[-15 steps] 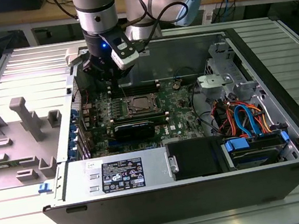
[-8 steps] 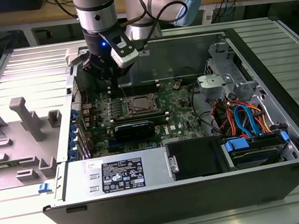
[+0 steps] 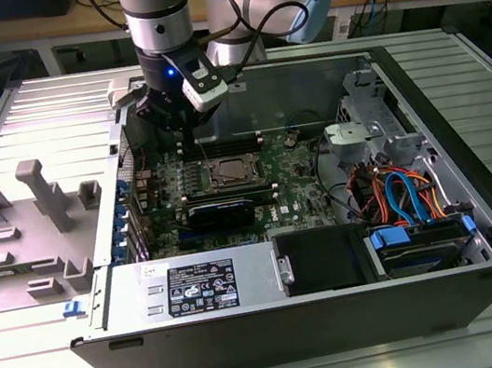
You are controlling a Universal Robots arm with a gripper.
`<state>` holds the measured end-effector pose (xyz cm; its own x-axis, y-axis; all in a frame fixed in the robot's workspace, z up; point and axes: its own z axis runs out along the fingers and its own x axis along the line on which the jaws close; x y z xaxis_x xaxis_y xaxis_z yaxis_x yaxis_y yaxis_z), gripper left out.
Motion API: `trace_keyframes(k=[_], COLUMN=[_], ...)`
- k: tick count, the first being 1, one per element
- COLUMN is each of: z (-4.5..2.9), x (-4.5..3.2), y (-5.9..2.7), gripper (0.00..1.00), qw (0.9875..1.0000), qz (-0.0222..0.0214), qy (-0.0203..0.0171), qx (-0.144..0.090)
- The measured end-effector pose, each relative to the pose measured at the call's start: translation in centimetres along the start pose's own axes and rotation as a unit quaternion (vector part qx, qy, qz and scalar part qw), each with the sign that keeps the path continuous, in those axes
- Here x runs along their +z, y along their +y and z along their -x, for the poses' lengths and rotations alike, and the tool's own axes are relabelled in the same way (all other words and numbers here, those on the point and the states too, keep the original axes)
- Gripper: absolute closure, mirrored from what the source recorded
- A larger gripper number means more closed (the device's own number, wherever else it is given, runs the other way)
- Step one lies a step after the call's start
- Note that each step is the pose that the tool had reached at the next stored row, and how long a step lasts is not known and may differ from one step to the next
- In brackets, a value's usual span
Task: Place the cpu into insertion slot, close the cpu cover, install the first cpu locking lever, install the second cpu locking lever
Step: 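Install the first cpu locking lever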
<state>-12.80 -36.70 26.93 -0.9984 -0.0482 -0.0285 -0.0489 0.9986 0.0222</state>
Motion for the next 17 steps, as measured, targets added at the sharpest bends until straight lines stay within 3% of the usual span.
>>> trace_keyframes(k=[12, 17], z=[-0.05, -0.05], x=[0.4, 0.58], y=[0.84, 2.02], gripper=[0.89, 0.89], qw=[1.0, 1.0], qz=[0.0, 0.0], qy=[0.0, 0.0], qx=[0.0, 0.0])
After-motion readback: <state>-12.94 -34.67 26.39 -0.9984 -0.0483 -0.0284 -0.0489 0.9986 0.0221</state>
